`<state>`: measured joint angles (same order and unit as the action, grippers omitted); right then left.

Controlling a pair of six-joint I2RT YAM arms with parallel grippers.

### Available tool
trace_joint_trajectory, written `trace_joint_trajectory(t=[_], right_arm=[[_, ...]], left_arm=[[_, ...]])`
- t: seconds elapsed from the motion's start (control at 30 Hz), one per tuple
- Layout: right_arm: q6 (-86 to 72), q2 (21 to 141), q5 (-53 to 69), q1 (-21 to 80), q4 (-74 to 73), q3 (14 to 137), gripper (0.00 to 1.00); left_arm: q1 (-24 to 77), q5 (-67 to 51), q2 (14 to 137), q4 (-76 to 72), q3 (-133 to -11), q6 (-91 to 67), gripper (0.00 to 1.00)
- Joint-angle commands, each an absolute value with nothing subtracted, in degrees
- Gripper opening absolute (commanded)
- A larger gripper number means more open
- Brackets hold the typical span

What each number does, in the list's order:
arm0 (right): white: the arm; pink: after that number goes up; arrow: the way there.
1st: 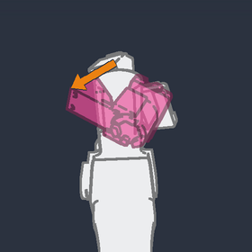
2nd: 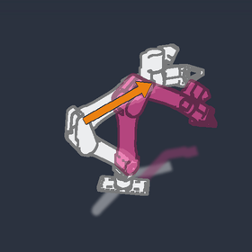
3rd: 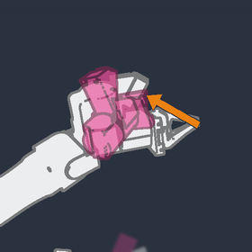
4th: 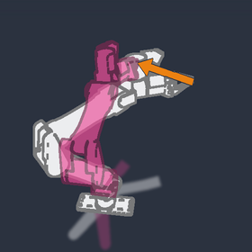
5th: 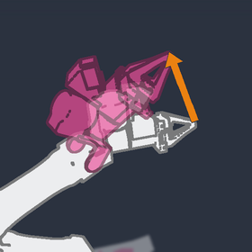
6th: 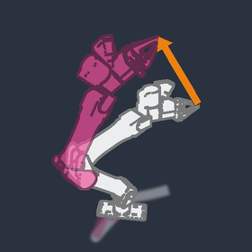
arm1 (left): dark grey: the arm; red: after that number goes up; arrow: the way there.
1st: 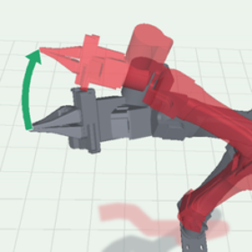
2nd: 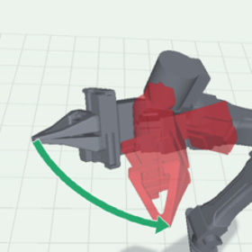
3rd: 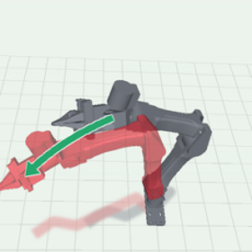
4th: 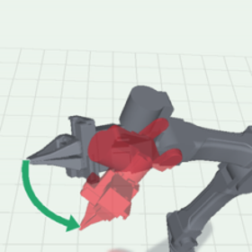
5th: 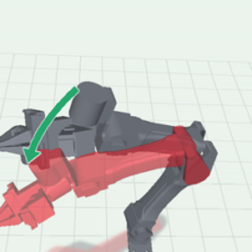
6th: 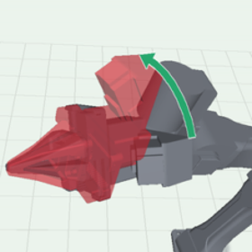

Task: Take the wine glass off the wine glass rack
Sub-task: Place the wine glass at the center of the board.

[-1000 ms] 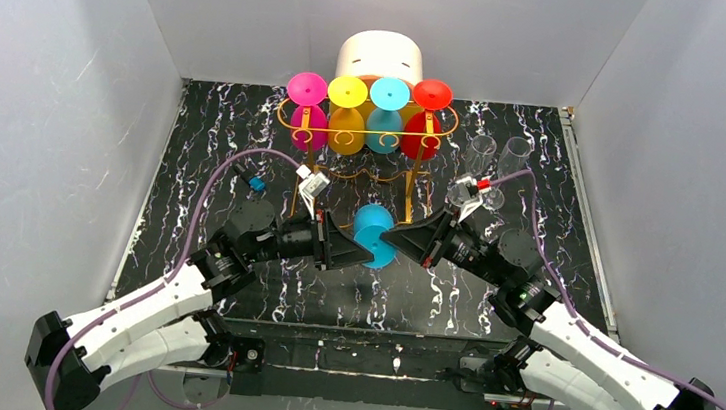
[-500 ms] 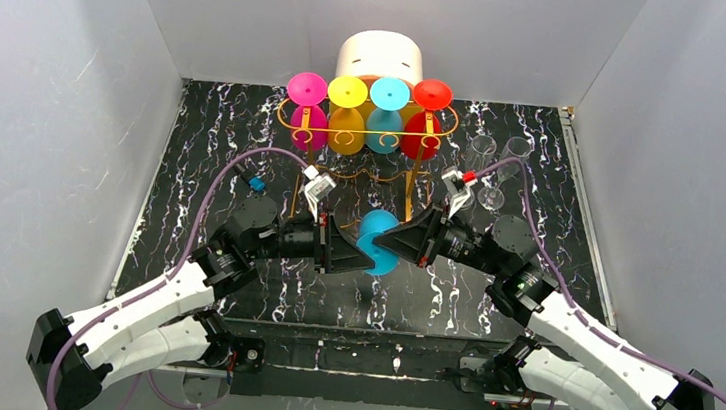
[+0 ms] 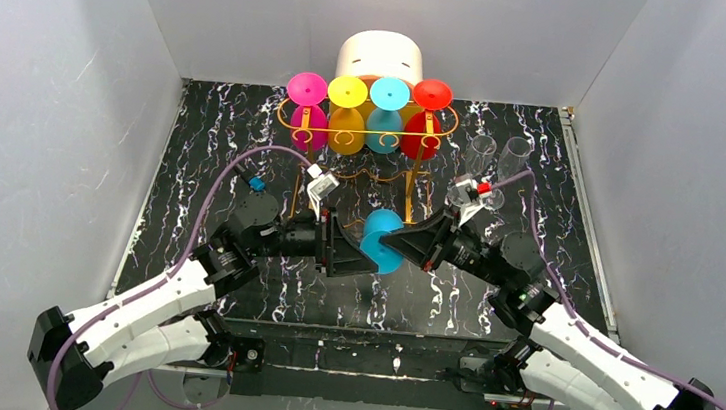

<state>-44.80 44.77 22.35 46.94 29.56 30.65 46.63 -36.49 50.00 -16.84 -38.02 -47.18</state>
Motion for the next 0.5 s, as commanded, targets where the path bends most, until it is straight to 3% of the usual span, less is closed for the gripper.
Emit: trace_joint_trajectory(t=[0.0,0.17,0.47], right_arm=[[-47.0,43.4,16.9,46.9,40.2,27.8,0.01],[-47.1,43.7,16.8,46.9,41.5,27.5,0.01],[-50.6,43.0,14.6,46.9,44.9,26.1,0.01]], left_arm=[[46.6,-38.3,50.3,-20.6,-38.3,-50.0,0.43],[47.2,-37.7,52.0,-25.0,-37.0,-51.6,0.46],[47.9,-32.6,53.6,-26.3,-37.2,-51.1,0.34]])
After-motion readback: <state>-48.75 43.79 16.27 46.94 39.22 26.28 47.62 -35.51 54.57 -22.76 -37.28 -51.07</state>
